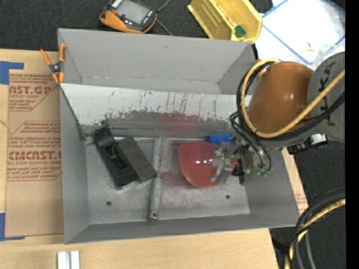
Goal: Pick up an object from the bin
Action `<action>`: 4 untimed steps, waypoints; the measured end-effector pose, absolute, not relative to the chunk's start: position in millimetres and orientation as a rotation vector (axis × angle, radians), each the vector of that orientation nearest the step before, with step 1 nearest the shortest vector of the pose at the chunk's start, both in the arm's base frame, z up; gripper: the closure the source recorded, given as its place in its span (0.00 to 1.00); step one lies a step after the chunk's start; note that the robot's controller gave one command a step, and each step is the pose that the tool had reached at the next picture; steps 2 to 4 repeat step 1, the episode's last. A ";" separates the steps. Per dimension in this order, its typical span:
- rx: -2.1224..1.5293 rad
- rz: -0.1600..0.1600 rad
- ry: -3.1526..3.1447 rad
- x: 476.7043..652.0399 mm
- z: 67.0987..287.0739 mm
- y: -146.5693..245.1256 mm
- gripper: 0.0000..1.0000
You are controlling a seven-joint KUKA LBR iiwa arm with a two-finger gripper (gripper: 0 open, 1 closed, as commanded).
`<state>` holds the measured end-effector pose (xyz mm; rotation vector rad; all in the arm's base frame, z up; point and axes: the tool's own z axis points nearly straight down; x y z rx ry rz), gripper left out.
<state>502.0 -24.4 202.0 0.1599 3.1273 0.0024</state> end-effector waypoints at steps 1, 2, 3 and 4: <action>0.171 0.002 3.123 504.6 234.7 -26.7 1.00; 0.171 0.002 3.123 504.6 234.7 -26.7 1.00; 0.171 0.002 3.123 504.6 234.7 -26.7 1.00; 0.171 0.002 3.123 504.6 234.7 -26.7 1.00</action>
Offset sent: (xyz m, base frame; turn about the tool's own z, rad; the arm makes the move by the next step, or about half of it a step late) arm -0.0181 0.0069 -0.0429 0.1817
